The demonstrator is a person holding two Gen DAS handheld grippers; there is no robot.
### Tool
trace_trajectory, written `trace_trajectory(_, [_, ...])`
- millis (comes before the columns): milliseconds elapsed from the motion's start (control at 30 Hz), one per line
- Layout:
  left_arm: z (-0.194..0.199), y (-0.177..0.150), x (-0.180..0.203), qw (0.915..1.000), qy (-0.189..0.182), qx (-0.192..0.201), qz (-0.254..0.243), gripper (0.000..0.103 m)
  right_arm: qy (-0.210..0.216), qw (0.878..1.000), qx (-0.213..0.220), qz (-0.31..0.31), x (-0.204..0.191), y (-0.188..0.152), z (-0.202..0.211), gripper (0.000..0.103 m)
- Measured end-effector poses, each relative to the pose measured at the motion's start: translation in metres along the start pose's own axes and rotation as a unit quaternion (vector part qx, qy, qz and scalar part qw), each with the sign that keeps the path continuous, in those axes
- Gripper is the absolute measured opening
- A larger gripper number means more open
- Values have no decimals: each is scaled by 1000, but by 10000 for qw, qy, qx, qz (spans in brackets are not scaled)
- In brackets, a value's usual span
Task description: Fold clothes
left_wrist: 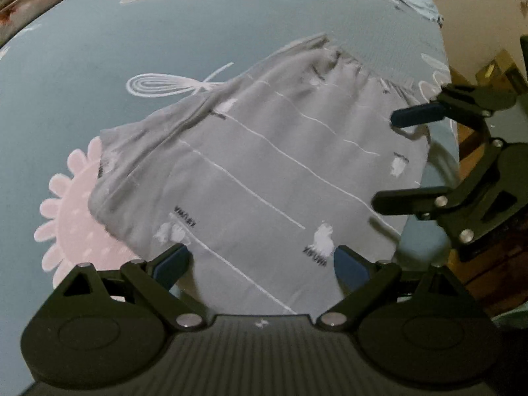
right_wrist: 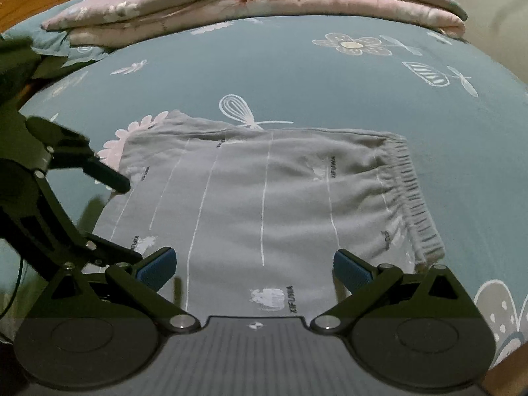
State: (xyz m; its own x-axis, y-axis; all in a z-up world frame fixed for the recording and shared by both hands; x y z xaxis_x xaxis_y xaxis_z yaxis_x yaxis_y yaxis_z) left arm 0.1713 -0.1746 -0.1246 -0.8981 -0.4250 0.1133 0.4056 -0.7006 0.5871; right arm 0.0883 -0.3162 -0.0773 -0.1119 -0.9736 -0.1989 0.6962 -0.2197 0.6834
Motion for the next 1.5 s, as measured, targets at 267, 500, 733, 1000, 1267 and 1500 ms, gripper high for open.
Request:
trace_trajectory(267, [28, -12, -34, 9958, 629, -186, 635, 95, 100, 9999, 64, 121, -7, 3, -3, 103])
trace_trajectory(500, [34, -11, -43, 9929, 936, -275, 674, 95, 272, 9986, 172, 415, -22, 14, -3, 103])
trace_trajectory(733, [17, -11, -49, 9901, 970, -322, 958, 95, 394, 9969, -30, 679, -30, 14, -13, 103])
trace_trajectory(1000, [15, -22, -52, 9879, 999, -121, 1178, 102, 430, 9954, -542, 660, -35, 4, -36, 103])
trace_trajectory(1267, [16, -22, -55, 9818, 1163, 32, 1500, 102, 496, 9895, -1133, 749, -36, 8, -42, 103])
trace_trajectory(1500, [16, -21, -58, 9746, 1298, 144, 1820, 102, 530, 9835, -1433, 964, -39, 8, -45, 103])
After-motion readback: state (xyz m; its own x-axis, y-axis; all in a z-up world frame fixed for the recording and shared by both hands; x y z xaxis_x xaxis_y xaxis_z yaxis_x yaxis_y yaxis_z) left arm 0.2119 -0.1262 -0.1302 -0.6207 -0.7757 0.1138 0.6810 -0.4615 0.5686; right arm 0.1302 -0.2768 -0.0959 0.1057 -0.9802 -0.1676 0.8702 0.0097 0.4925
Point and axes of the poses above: each gripper's, at about its wrist camera, not at the fingertips, and z roughly against the way its jaws point, x to its right, y to its top, the point moved 8 cm from there along -z, roughly the way its jaws point, and after that the axes turned 11 degrees about x, right-handed, at the moved point
